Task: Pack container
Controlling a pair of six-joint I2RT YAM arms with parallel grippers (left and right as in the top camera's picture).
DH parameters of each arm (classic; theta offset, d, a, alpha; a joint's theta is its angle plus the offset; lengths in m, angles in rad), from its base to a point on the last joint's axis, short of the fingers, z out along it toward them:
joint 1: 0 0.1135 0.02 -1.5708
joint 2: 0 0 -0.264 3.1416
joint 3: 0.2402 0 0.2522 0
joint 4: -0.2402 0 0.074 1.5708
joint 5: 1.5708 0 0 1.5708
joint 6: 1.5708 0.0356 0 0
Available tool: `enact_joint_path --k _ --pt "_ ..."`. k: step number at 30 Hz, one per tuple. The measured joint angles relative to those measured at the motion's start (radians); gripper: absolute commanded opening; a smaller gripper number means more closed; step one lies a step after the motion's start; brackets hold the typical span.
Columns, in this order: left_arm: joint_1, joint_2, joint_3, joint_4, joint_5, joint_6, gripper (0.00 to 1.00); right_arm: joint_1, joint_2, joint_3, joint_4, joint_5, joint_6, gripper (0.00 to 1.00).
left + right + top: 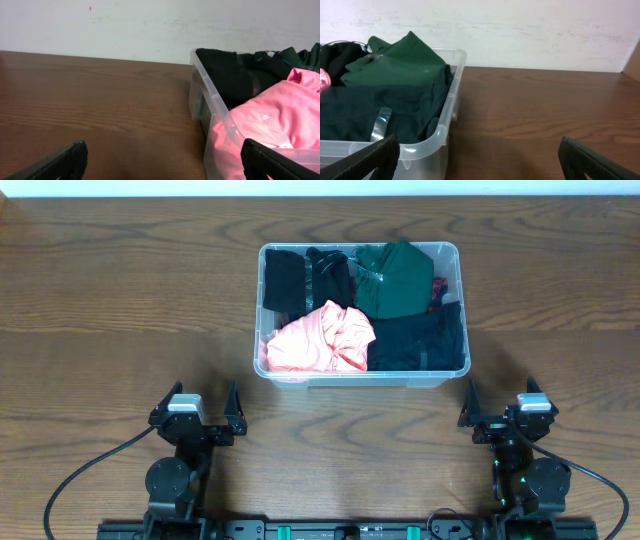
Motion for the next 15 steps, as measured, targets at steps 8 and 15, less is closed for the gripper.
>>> enact_joint_path --k 8,15 --pt "0.000 0.000 0.000 0.000 0.000 0.000 0.98 0.000 0.000 0.000 0.000 0.000 0.000 0.99" --pt "0.000 0.000 0.000 0.000 0.000 0.000 0.98 0.000 0.000 0.000 0.000 0.000 0.000 0.99"
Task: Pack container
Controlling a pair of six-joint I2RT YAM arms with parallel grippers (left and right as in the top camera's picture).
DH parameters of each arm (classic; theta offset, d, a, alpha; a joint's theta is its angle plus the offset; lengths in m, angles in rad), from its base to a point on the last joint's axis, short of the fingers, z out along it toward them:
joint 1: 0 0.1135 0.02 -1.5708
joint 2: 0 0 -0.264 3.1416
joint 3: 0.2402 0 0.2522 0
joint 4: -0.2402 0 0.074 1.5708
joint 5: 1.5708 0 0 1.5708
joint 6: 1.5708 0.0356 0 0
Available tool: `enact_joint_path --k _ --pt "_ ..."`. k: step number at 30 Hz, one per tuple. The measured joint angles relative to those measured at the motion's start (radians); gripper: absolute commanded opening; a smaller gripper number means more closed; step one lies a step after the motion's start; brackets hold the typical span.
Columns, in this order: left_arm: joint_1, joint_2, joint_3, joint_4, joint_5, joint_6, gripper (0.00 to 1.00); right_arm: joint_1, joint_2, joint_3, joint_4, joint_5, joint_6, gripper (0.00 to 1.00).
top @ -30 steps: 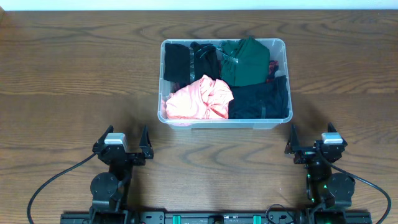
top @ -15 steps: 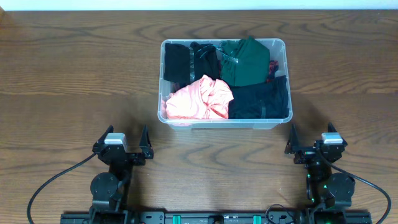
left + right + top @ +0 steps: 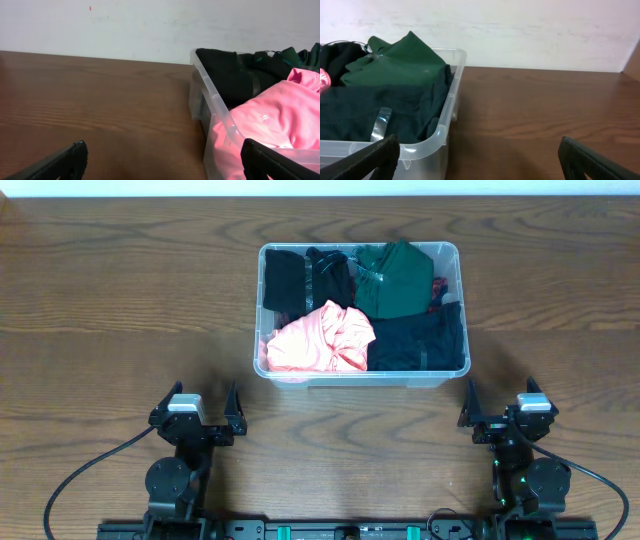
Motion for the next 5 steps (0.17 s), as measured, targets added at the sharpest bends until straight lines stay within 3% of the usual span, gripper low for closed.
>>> enact_joint_path --k 5 --pt "0.000 0.000 0.000 0.000 0.000 0.000 0.98 0.000 0.000 0.000 0.000 0.000 0.000 0.99"
